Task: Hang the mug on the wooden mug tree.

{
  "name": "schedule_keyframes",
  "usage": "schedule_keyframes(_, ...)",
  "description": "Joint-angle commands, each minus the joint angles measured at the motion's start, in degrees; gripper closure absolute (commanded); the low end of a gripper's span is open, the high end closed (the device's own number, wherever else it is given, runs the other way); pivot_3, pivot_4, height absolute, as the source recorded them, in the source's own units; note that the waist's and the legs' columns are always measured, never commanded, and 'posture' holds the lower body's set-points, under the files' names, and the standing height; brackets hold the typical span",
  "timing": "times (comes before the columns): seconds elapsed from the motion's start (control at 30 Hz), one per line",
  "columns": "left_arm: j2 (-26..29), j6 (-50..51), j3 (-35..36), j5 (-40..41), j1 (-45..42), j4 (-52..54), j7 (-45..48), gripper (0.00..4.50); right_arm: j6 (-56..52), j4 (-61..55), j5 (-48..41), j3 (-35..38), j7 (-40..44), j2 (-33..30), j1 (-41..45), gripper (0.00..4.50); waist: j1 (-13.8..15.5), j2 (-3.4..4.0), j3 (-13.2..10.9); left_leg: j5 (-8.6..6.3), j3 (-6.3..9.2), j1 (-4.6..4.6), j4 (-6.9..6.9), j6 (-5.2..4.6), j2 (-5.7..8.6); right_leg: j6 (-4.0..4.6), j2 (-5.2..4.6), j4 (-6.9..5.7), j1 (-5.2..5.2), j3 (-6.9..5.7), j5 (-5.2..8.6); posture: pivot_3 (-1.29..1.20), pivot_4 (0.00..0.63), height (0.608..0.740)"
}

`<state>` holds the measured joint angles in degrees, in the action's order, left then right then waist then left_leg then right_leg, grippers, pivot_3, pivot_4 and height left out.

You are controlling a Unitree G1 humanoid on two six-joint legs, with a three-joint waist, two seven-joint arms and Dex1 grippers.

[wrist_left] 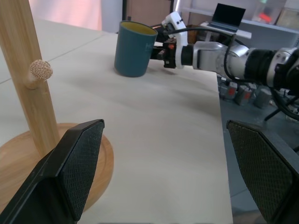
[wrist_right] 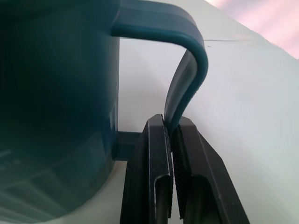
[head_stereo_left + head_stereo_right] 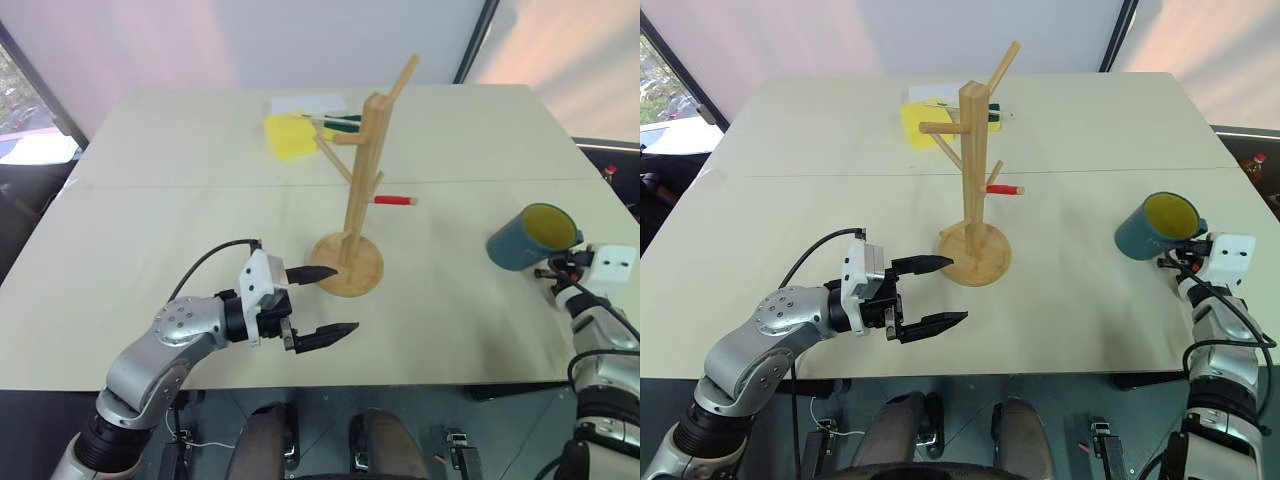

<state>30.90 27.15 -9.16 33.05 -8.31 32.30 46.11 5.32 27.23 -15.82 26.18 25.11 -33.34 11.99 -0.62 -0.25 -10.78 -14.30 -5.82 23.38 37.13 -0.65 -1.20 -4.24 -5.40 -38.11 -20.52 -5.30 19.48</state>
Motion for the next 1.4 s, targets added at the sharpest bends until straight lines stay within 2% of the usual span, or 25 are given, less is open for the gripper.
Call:
schedule_keyframes(0.03,2.1,-2.8,6.3,-0.1,2.0,-0.7,0.7,0.0,0.4,-18.2,0.9,-4.8,6.8,-3.8,-4.4,4.48,-0.3,0.14,0.0,0.0,0.0,0.0,-0.02,0.0,-0.01,0.0,0.0,0.01,-0.02,0.0,0.0,0.0,0.15,0.73)
schedule_keyframes(0.2,5.4,-4.4,11.9,0.6,2.8,-4.3,3.2,0.0,-5.1,-36.9,-2.8,-9.5,15.8,-9.2,-7.2,4.48,0.0,0.22,-0.1,-0.13,0.01,-0.01,-0.03,-0.19,-0.24,0.11,0.19,-0.01,-0.07,0.0,-0.07,0.0,0.15,0.73)
schedule_keyframes(0.4,6.1,-4.1,16.3,3.7,-0.5,-6.4,4.8,0.0,-11.1,-47.8,-2.7,-14.5,19.3,-13.9,-1.0,4.48,0.6,0.02,-0.2,-0.14,0.03,0.04,0.03,-0.18,-0.26,0.21,0.18,0.06,-0.09,0.0,-0.13,0.0,0.15,0.73)
schedule_keyframes(0.97,8.2,0.0,17.2,8.6,-2.6,-2.6,5.1,0.0,-16.6,-52.5,-1.2,-19.0,23.3,-15.7,7.7,4.48,1.2,-0.05,-0.2,0.02,-0.02,0.14,0.0,0.07,-0.26,0.23,0.18,0.1,-0.17,-0.01,-0.13,0.0,0.15,0.73)
schedule_keyframes(1.4,7.7,0.0,16.8,8.7,-2.2,-1.4,3.6,0.0,-22.5,-50.6,2.2,-25.1,21.7,-13.8,15.6,4.48,1.0,-0.05,-0.2,0.03,-0.03,0.14,0.01,0.08,-0.26,0.23,0.19,0.09,-0.18,-0.01,-0.13,0.0,0.15,0.73)
